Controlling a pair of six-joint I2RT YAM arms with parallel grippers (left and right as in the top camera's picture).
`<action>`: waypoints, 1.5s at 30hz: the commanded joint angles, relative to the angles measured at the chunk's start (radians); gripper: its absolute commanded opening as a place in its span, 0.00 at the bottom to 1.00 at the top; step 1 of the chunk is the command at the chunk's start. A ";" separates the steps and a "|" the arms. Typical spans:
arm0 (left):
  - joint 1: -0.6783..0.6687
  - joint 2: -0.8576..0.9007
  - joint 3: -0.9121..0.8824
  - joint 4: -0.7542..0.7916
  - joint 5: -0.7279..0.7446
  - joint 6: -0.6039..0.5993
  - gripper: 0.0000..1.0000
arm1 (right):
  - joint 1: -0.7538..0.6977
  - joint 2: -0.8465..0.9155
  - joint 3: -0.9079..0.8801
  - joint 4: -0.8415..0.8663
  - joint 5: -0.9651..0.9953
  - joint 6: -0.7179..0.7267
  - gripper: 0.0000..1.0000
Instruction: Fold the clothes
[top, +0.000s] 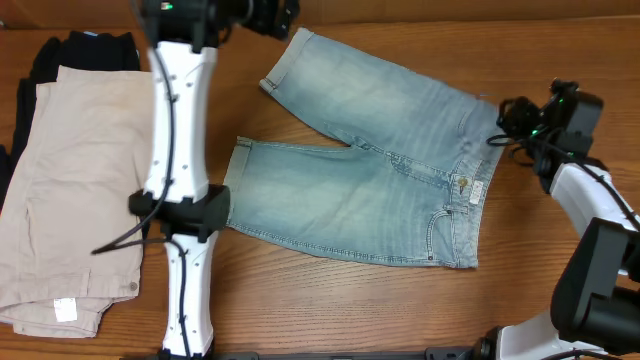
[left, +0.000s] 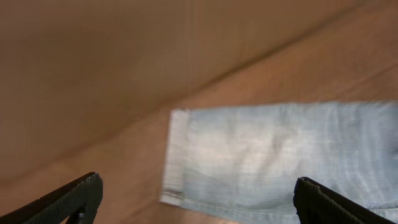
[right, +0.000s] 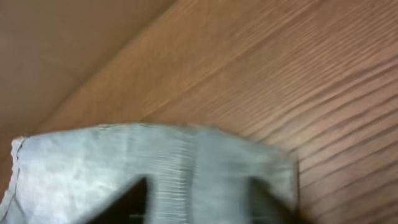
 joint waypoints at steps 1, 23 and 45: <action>0.011 -0.150 0.020 -0.007 -0.051 0.031 1.00 | -0.015 -0.024 0.116 -0.134 -0.072 -0.017 1.00; 0.011 -0.455 -0.147 -0.355 -0.328 -0.462 1.00 | 0.111 -0.658 0.574 -1.483 0.176 0.171 1.00; 0.026 -0.589 -1.412 -0.124 -0.352 -1.085 0.96 | 0.303 -0.679 -0.130 -1.245 0.135 0.436 1.00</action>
